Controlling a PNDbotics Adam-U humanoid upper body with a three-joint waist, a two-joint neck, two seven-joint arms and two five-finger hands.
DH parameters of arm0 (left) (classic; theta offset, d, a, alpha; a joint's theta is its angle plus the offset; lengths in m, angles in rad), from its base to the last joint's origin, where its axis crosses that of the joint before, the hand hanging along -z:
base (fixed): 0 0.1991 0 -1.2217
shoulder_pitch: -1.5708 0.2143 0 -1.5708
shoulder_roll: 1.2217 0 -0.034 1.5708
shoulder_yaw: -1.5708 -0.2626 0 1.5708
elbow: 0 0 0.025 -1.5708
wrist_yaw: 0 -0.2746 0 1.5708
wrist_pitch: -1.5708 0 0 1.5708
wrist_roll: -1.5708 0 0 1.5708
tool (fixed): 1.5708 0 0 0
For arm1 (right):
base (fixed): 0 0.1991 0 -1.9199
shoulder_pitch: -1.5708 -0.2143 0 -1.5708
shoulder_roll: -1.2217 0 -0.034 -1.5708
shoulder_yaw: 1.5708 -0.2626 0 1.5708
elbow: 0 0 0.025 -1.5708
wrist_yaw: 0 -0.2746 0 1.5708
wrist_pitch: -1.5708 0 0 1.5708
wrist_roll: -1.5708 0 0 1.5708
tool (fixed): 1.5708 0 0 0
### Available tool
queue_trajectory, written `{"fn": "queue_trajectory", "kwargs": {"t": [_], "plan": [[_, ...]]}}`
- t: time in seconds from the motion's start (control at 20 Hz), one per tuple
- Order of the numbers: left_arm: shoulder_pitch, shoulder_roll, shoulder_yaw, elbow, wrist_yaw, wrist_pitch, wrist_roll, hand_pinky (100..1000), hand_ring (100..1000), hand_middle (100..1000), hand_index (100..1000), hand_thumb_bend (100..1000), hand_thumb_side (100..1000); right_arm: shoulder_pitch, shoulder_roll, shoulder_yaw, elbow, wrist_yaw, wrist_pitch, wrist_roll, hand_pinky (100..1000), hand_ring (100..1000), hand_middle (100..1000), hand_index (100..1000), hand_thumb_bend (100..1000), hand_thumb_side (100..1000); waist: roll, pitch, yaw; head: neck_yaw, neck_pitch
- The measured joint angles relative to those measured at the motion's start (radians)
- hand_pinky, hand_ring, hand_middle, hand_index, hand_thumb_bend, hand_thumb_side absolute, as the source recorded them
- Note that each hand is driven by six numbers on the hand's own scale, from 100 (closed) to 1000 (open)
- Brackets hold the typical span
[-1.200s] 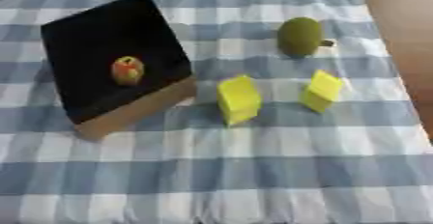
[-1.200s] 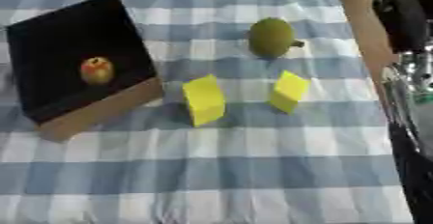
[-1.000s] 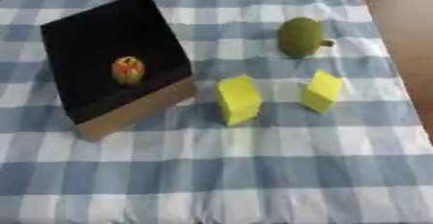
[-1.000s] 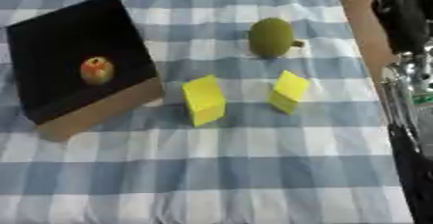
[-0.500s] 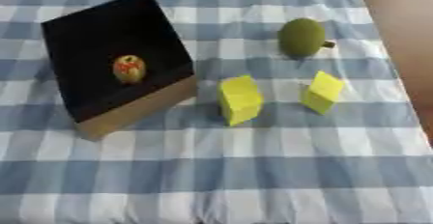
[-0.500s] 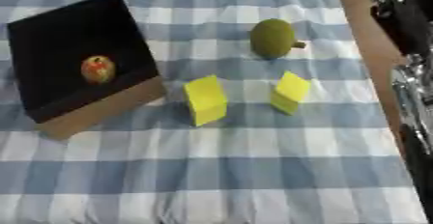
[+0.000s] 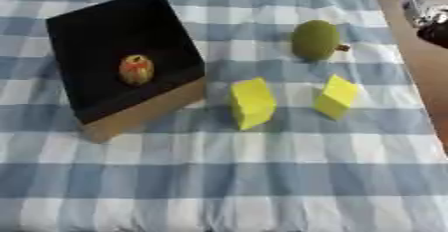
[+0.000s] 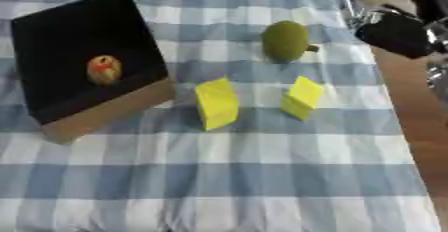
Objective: Pick up objects on the table and place them in the box.
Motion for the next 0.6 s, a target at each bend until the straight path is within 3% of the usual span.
{"fn": "queue_trajectory", "kwargs": {"t": [0.35, 0.6], "plan": [[0.0, 0.006, -0.003, 0.0, 0.0, 0.001, -0.003, 761, 829, 743, 811, 474, 677, -0.085, -0.172, 0.108, -0.003, 0.097, 0.052, 0.104, 846, 855, 809, 908, 100, 459, -0.001, 0.0, 0.015, -0.008, 0.001], [-0.001, 0.006, -0.006, 0.0, 0.003, -0.001, -0.008, 761, 830, 743, 811, 474, 677, -0.129, -0.261, 0.164, -0.005, 0.088, 0.072, 0.159, 856, 870, 822, 919, 100, 513, -0.001, 0.0, 0.024, -0.016, 0.002]]}}
